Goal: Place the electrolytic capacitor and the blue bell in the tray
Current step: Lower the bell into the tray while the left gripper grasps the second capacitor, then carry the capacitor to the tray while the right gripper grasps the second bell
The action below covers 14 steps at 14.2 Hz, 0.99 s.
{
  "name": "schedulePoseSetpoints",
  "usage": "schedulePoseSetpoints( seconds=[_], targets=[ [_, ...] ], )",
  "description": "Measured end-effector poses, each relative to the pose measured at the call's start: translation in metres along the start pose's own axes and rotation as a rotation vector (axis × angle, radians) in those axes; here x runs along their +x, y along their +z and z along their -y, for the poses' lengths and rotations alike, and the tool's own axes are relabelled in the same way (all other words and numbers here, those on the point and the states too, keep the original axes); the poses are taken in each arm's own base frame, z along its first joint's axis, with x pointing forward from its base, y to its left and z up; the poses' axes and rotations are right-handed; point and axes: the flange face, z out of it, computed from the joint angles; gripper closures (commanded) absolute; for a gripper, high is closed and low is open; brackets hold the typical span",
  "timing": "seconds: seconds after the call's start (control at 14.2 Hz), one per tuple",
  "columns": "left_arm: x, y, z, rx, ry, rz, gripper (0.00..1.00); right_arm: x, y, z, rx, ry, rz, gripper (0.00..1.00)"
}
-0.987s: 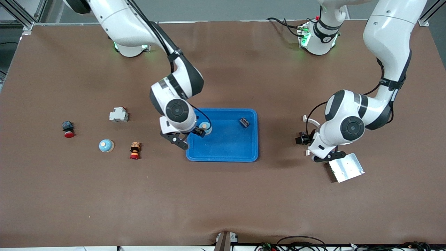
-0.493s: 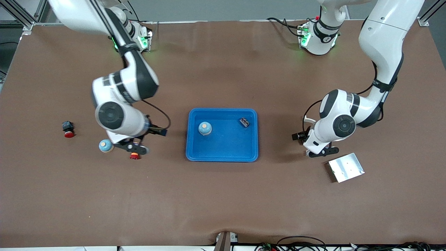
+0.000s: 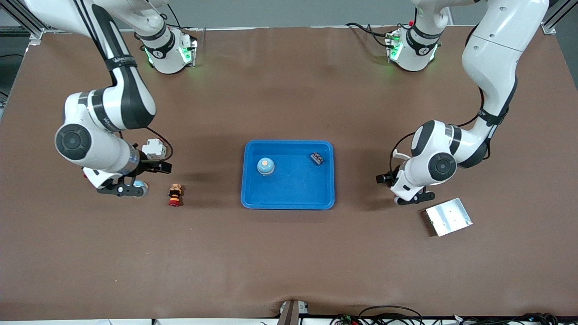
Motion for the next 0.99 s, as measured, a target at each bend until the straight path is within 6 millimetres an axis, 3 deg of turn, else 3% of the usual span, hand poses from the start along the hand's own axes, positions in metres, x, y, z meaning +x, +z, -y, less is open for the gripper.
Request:
schedulePoseSetpoints(
  seconds=[0.21,0.49,0.78,0.99],
  targets=[
    [0.0,0.004,0.0,-0.001,0.0,0.004,0.0,-0.008,0.027,-0.05,0.013,-0.053,-0.035,0.0],
    [0.0,0.007,0.0,-0.002,0.0,0.007,0.01,-0.014,0.056,-0.091,0.016,-0.113,-0.119,0.0],
    [0.0,0.007,-0.001,-0.002,-0.006,0.007,0.37,-0.016,0.078,-0.126,0.008,-0.143,-0.185,0.0],
    [0.0,0.007,-0.001,-0.002,-0.01,0.006,0.61,-0.012,0.092,-0.135,0.006,-0.137,-0.199,0.0]
  ],
)
